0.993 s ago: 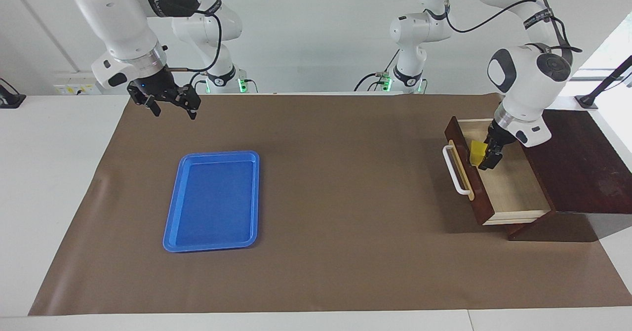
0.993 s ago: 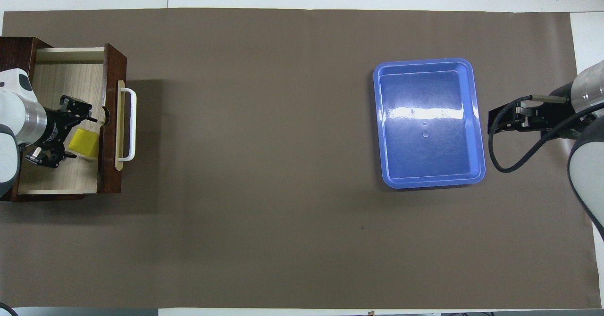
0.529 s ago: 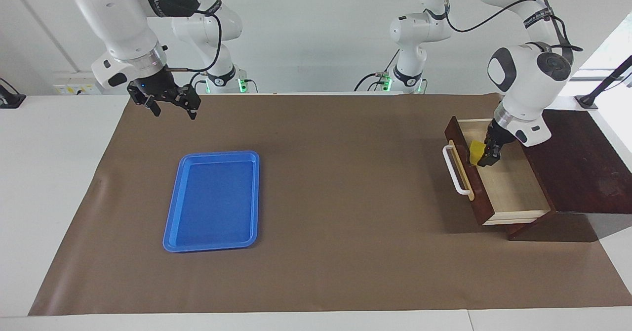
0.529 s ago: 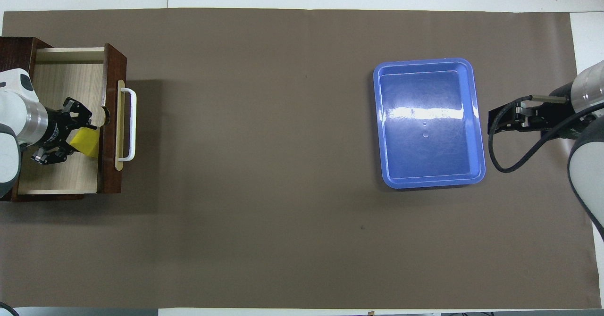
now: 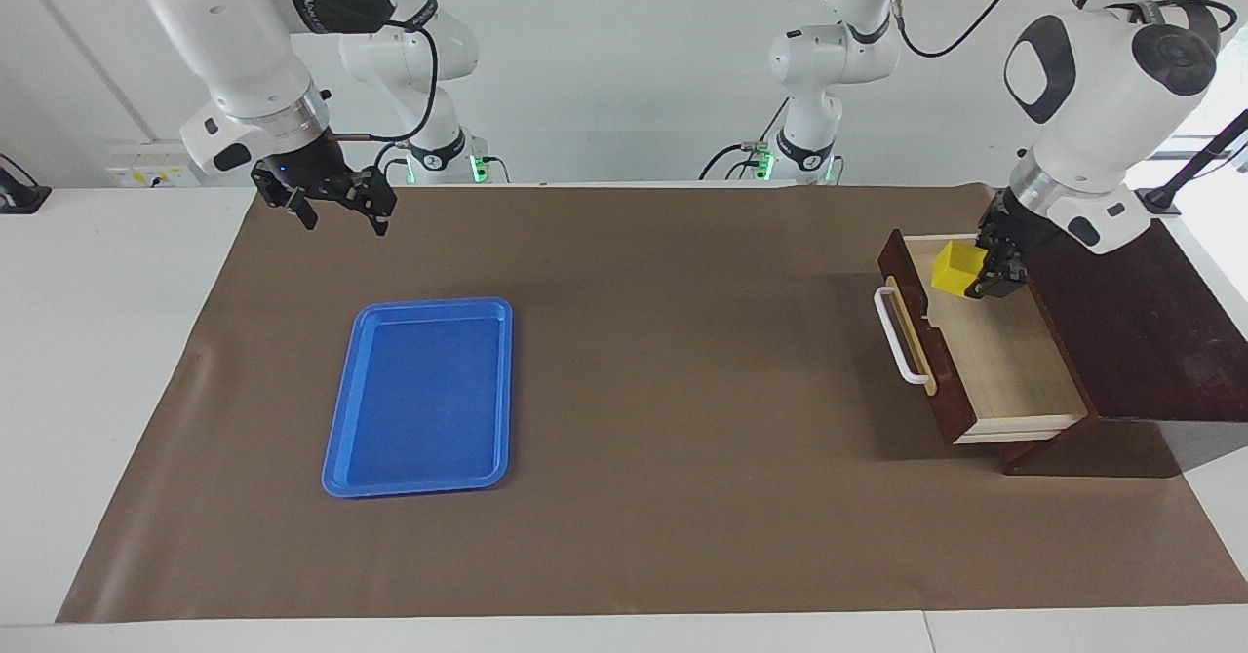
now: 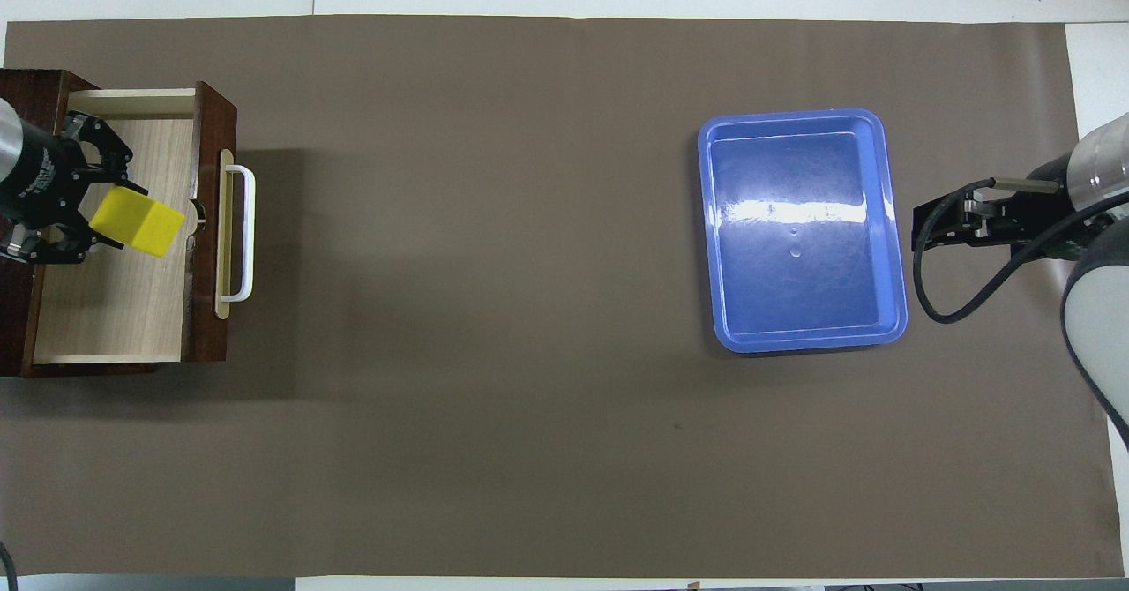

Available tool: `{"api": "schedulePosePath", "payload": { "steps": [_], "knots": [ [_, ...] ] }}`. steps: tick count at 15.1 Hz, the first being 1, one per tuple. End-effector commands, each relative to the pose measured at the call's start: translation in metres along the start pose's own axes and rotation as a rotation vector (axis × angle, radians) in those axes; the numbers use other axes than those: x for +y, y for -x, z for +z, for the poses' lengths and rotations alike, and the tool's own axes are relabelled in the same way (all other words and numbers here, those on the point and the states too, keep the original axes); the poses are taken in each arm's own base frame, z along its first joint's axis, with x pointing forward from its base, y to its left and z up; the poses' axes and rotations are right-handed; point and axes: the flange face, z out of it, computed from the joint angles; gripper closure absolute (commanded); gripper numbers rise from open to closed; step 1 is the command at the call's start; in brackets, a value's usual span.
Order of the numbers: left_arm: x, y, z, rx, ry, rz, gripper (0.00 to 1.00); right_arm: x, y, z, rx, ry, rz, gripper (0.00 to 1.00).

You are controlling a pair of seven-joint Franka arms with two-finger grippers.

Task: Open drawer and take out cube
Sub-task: 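Lift the yellow cube out of the drawer with the left gripper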

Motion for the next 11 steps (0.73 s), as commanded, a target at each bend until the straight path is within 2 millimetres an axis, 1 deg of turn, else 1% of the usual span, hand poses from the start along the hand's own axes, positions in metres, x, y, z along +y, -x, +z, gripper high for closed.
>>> {"api": "schedulePosePath", "payload": {
  "steps": [1, 3, 4, 6, 7, 8, 11],
  "knots": [
    [0.019, 0.043, -0.005, -0.012, 0.001, -0.168, 1.00, 0.006, 0.004, -0.001, 0.017, 0.011, -0.018, 0.01],
    [0.031, 0.078, -0.008, -0.011, 0.065, -0.285, 1.00, 0.006, 0.004, -0.002, 0.019, 0.011, -0.018, 0.01],
    [0.035, 0.105, -0.006, -0.014, 0.082, -0.323, 1.00, 0.006, 0.004, -0.002, 0.019, 0.011, -0.018, 0.01],
    [0.039, 0.141, -0.004, -0.026, 0.116, -0.422, 1.00, 0.007, 0.004, -0.002, 0.019, 0.011, -0.017, 0.01],
    [0.038, 0.161, -0.001, -0.029, 0.125, -0.433, 1.00, 0.007, 0.004, -0.002, 0.019, 0.011, -0.017, 0.01],
    [0.036, 0.174, 0.003, -0.032, 0.129, -0.430, 1.00, 0.007, 0.004, -0.002, 0.019, 0.011, -0.017, 0.01],
    [0.033, 0.190, 0.008, -0.057, 0.146, -0.455, 1.00, 0.007, 0.004, -0.002, 0.019, 0.011, -0.017, 0.01]
  ]
}}
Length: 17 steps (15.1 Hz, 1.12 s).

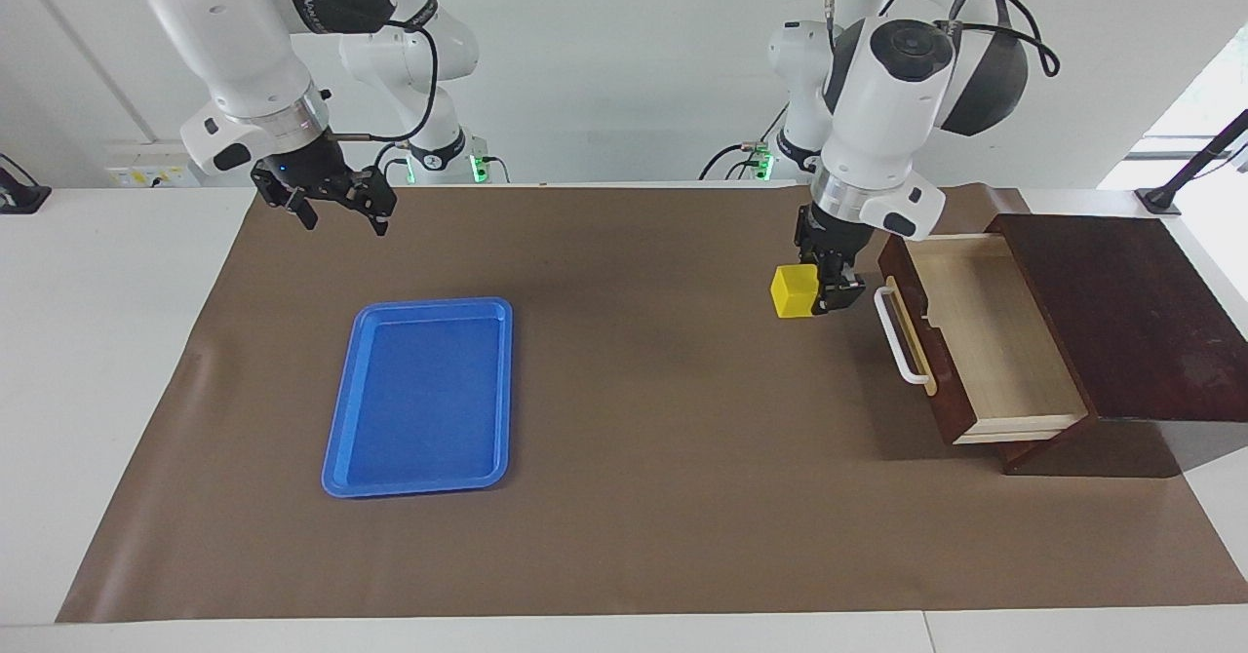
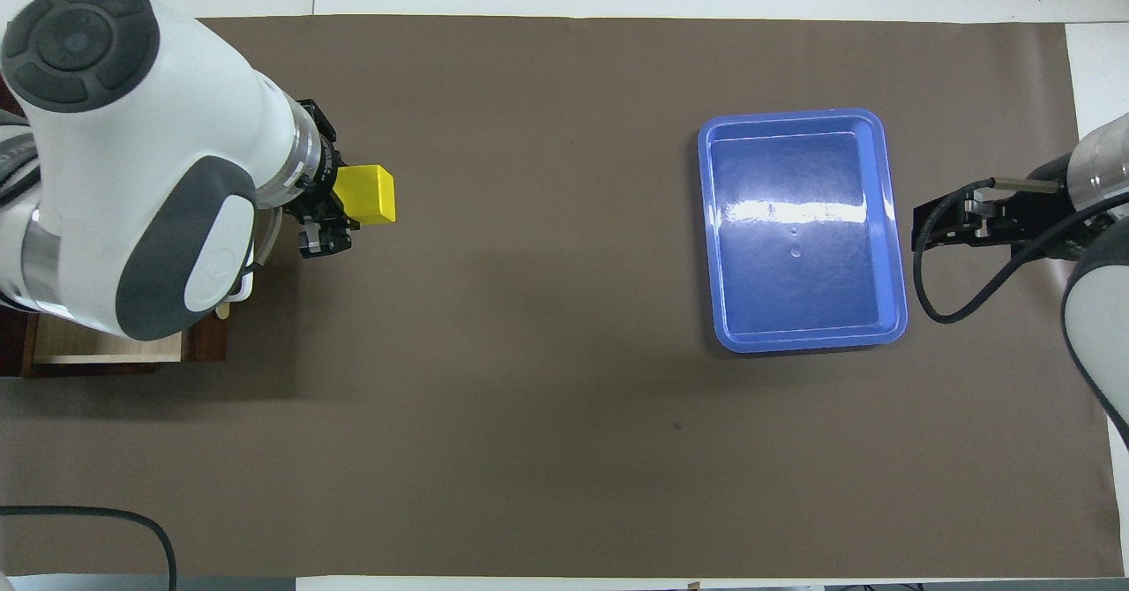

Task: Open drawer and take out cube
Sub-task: 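Lift the yellow cube out of the drawer with the left gripper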

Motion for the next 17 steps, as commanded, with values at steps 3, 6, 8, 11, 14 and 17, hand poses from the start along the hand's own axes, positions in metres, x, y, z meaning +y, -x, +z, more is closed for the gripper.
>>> {"api": "schedulePosePath", "payload": {
  "steps": [3, 6, 8, 11, 14, 17],
  "knots": [
    [-0.016, 0.015, 0.006, -0.037, -0.005, -0.023, 1.00, 0.007, 0.004, -0.002, 0.019, 0.011, -0.015, 0.01],
    [-0.020, 0.014, 0.010, -0.017, -0.043, -0.037, 1.00, 0.007, 0.004, -0.002, 0.019, 0.011, -0.015, 0.01],
    [-0.018, 0.014, 0.013, -0.012, -0.050, -0.060, 1.00, 0.007, 0.004, -0.002, 0.019, 0.011, -0.017, 0.01],
    [-0.024, 0.025, 0.018, -0.017, -0.044, -0.046, 1.00, 0.006, 0.004, -0.002, 0.019, 0.011, -0.017, 0.01],
    [-0.024, 0.024, 0.021, -0.016, -0.045, -0.048, 1.00, 0.006, 0.004, -0.001, 0.017, 0.011, -0.014, 0.01],
    [-0.024, 0.024, 0.022, -0.015, -0.046, -0.048, 1.00, 0.000, 0.005, 0.000, 0.020, 0.008, -0.003, 0.02]
  ]
}}
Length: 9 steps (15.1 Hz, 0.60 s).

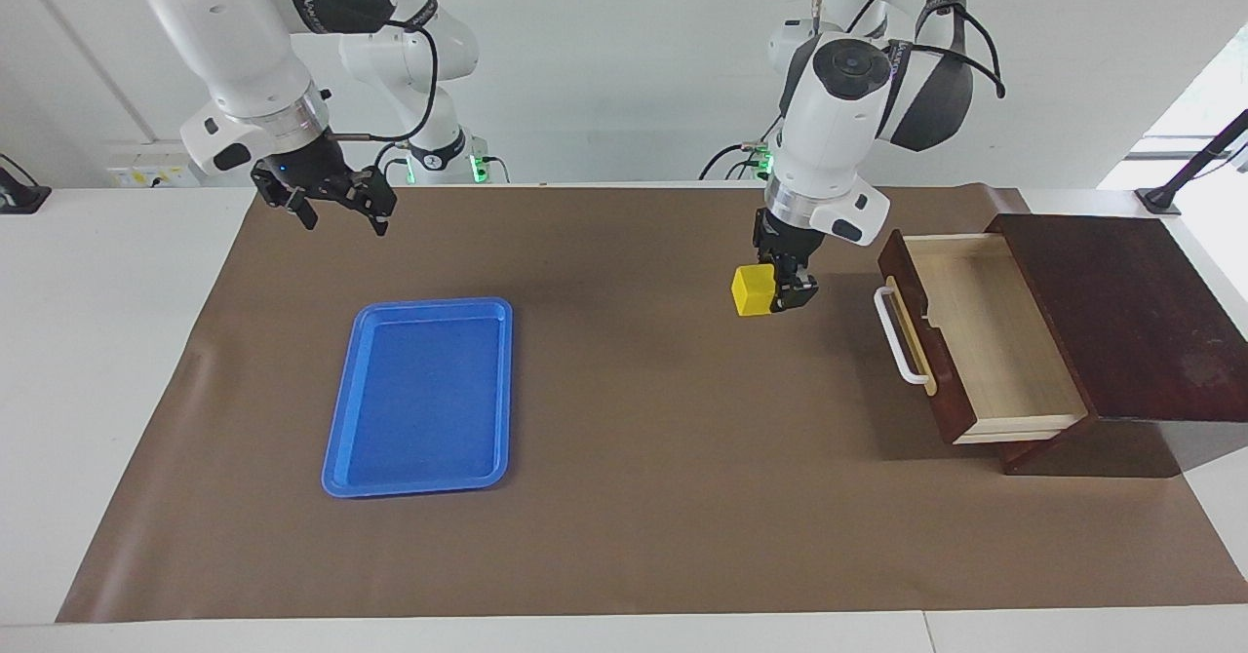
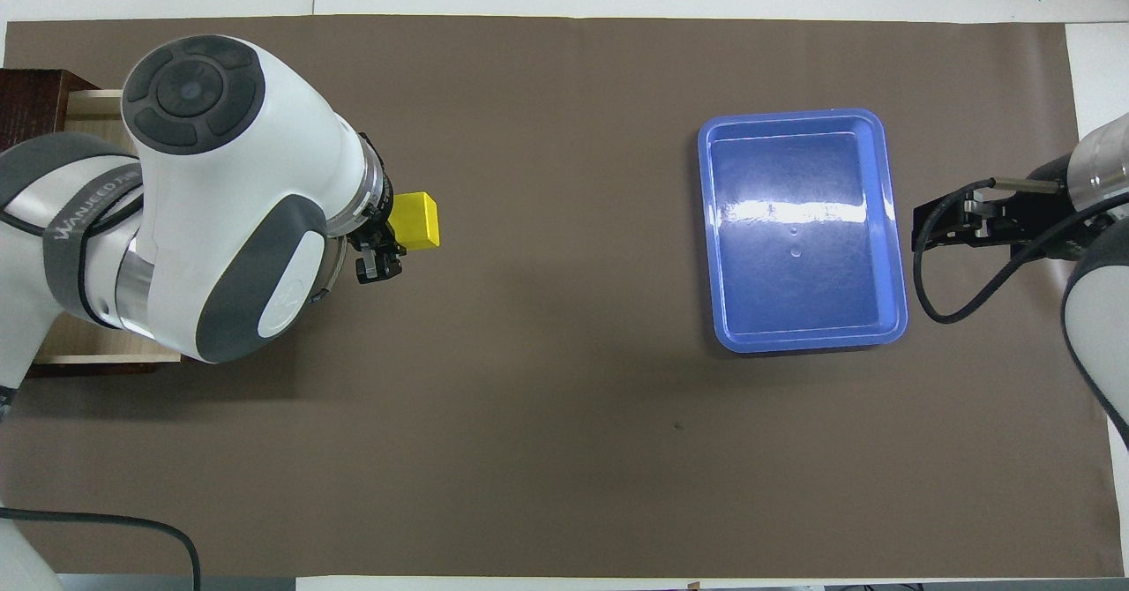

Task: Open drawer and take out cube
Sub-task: 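Lift the yellow cube out of the drawer with the left gripper, then reach the right gripper toward the yellow cube held by the left gripper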

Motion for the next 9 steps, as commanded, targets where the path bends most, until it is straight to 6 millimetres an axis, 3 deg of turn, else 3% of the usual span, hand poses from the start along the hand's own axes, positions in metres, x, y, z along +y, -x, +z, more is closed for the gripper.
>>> {"api": "schedulePosePath", "payload": {
  "steps": [1, 3, 7, 9],
  "knots": [
    [-0.003, -0.002, 0.000, -0.014, -0.004, -0.016, 1.00, -0.004, 0.003, 0.001, 0.033, -0.003, 0.057, 0.03],
    [-0.003, -0.002, -0.001, -0.014, -0.004, -0.016, 1.00, -0.012, -0.002, 0.009, 0.027, -0.019, 0.180, 0.04],
    [-0.004, -0.003, 0.004, -0.016, -0.001, -0.018, 1.00, -0.061, -0.018, 0.039, -0.033, -0.134, 0.449, 0.06],
    [-0.004, -0.003, 0.006, -0.019, 0.004, -0.018, 1.00, -0.099, -0.023, 0.054, -0.051, -0.184, 0.581, 0.07]
  ]
}}
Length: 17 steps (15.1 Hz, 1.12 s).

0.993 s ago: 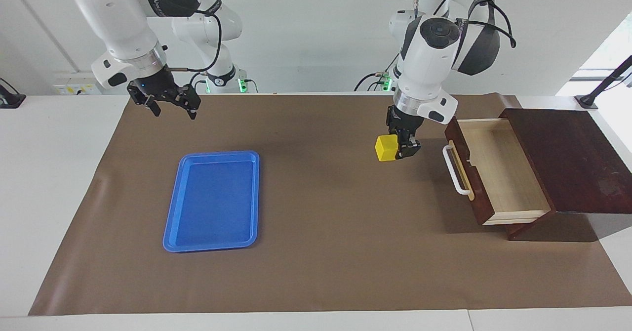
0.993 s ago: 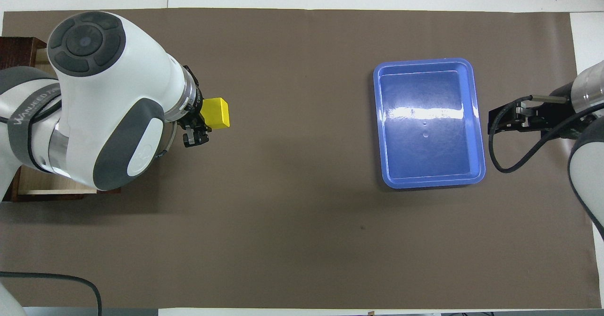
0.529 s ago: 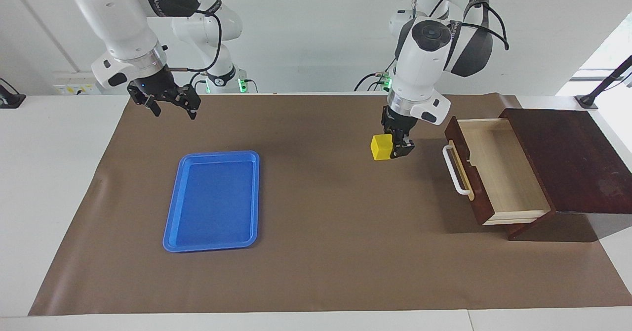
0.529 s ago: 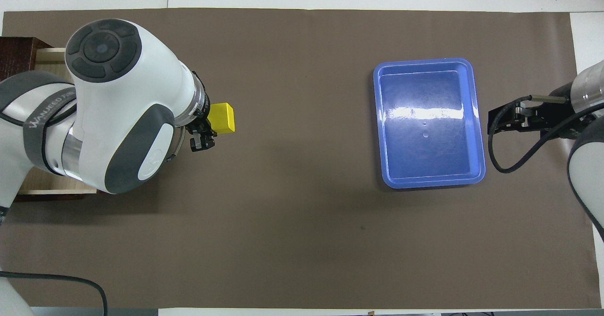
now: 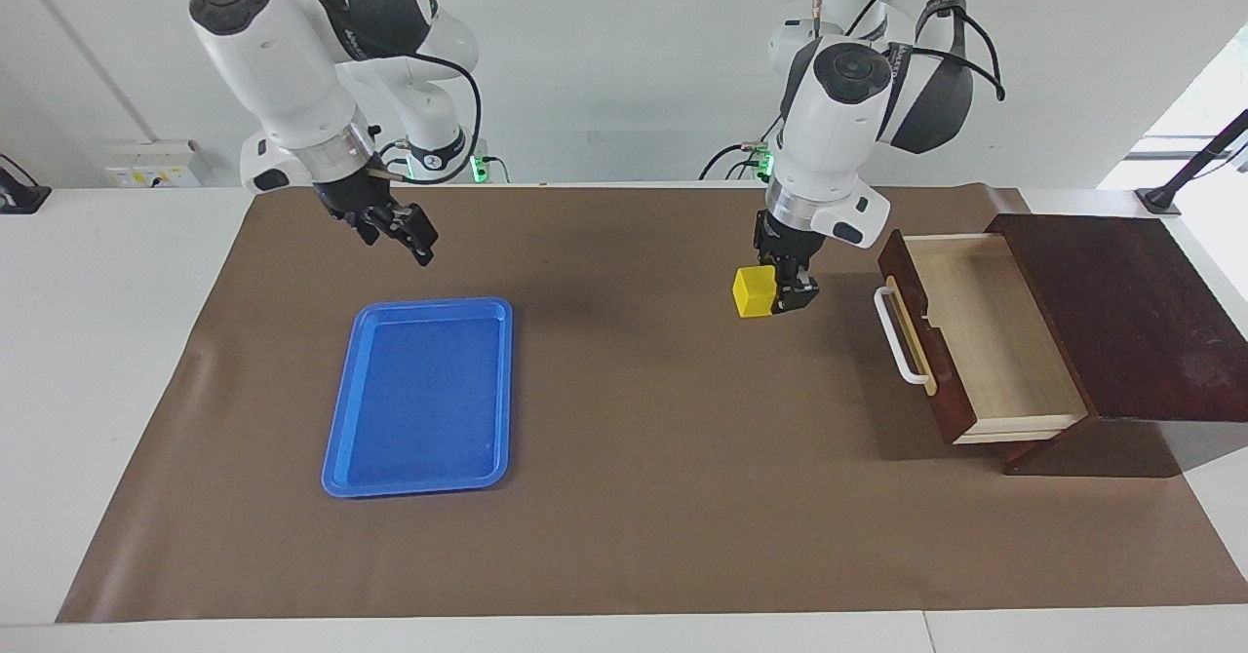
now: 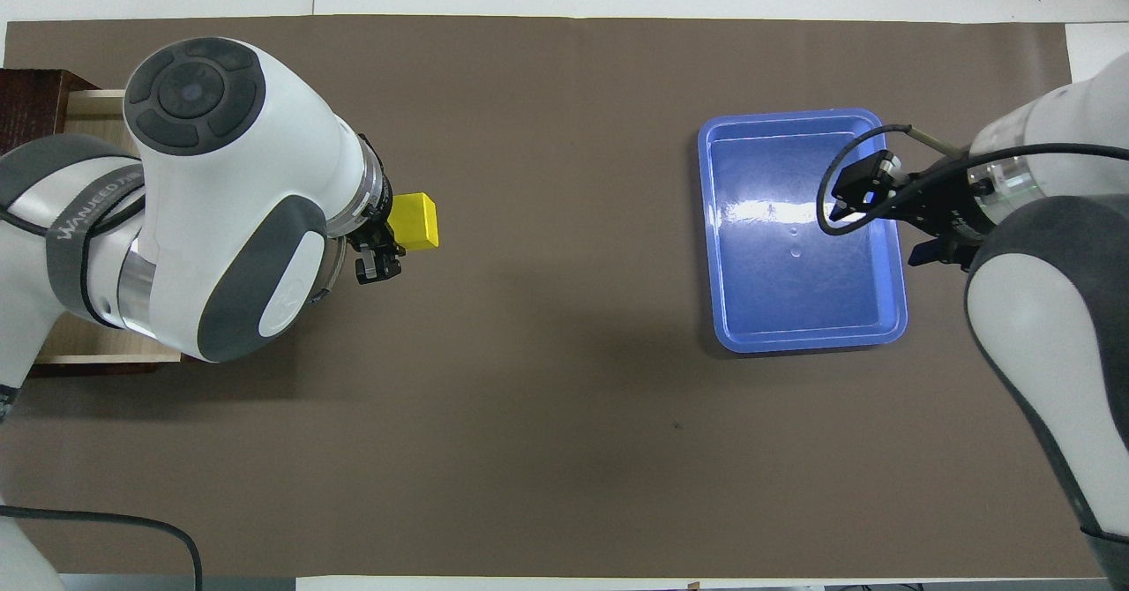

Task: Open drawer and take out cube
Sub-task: 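Reach the right gripper toward the yellow cube held by the left gripper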

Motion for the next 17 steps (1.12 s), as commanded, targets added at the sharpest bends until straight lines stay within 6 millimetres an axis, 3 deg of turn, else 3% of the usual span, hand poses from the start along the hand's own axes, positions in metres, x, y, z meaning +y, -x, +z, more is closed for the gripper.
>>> {"api": "schedulePosePath", "payload": {
  "steps": [1, 4, 7, 10, 15, 17],
  "knots": [
    [-0.006, -0.003, 0.003, -0.020, 0.006, -0.016, 1.00, -0.045, 0.017, 0.026, -0.029, -0.066, 0.189, 0.07],
    [-0.006, -0.003, 0.004, -0.021, 0.007, -0.016, 1.00, -0.090, 0.052, 0.048, -0.079, -0.107, 0.355, 0.08],
    [-0.006, -0.005, 0.007, -0.018, 0.003, -0.019, 1.00, -0.123, 0.084, 0.064, -0.147, -0.141, 0.511, 0.08],
    [-0.005, -0.005, 0.006, -0.021, 0.007, -0.019, 1.00, -0.141, 0.098, 0.070, -0.264, -0.199, 0.667, 0.08],
    [-0.007, -0.006, 0.010, -0.018, 0.003, -0.019, 1.00, -0.179, 0.133, 0.100, -0.325, -0.255, 0.740, 0.09],
    [-0.008, -0.006, 0.009, -0.019, 0.005, -0.017, 1.00, -0.189, 0.132, 0.110, -0.388, -0.289, 0.796, 0.10]
  ]
}}
